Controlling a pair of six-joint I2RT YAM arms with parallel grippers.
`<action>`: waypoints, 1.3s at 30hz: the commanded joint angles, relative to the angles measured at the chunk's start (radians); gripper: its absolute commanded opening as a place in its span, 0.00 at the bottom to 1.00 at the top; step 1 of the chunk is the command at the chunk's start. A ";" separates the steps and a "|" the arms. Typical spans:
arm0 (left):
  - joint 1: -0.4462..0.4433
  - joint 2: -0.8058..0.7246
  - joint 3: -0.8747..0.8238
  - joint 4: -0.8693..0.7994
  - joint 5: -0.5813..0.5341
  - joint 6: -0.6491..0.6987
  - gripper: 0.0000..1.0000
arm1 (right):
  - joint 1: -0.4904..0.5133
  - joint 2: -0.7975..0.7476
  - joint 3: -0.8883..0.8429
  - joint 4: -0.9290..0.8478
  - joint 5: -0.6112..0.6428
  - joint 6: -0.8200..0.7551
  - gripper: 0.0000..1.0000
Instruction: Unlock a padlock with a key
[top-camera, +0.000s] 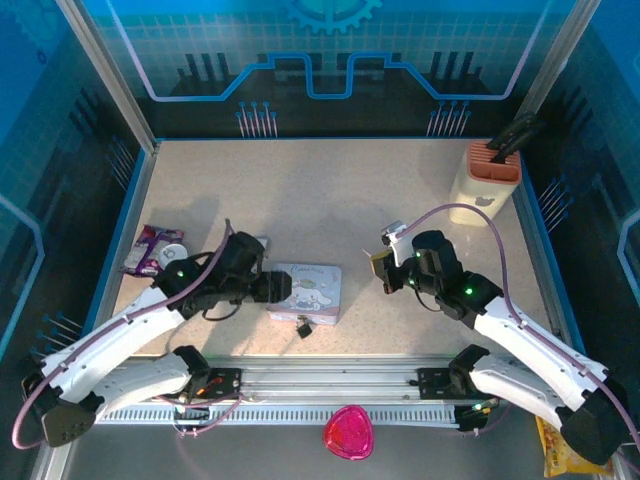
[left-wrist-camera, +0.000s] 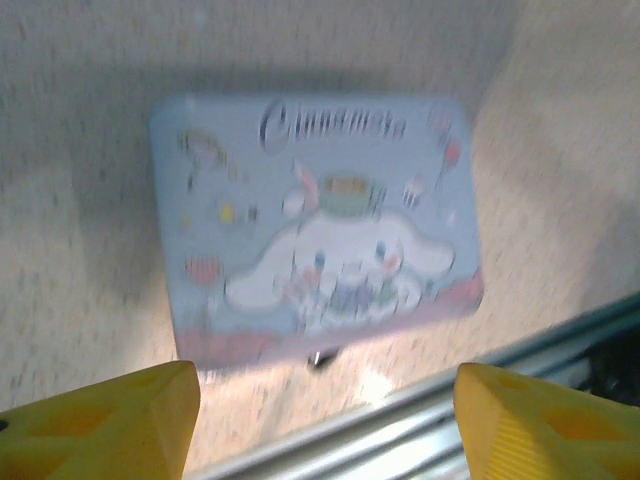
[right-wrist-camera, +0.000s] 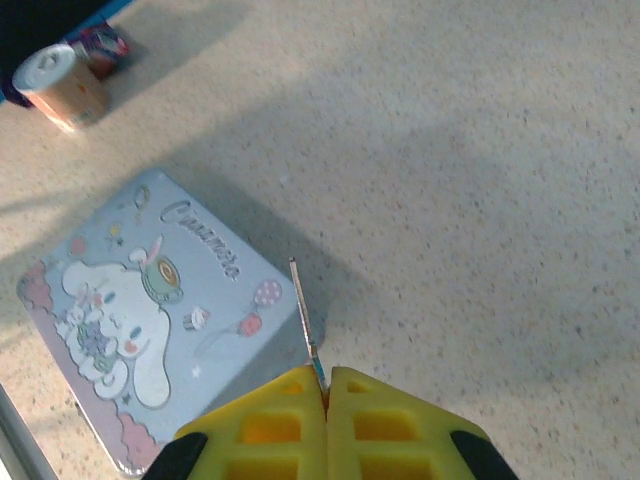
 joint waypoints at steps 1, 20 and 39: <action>-0.108 0.035 0.030 -0.189 -0.059 -0.138 0.69 | 0.021 -0.022 0.006 -0.067 0.053 0.011 0.00; -0.309 0.387 -0.119 0.288 -0.203 -0.345 0.75 | 0.066 -0.022 -0.011 -0.004 0.061 0.061 0.00; -0.159 0.704 0.058 0.549 -0.257 -0.165 0.74 | 0.076 -0.025 -0.026 0.029 0.077 0.107 0.00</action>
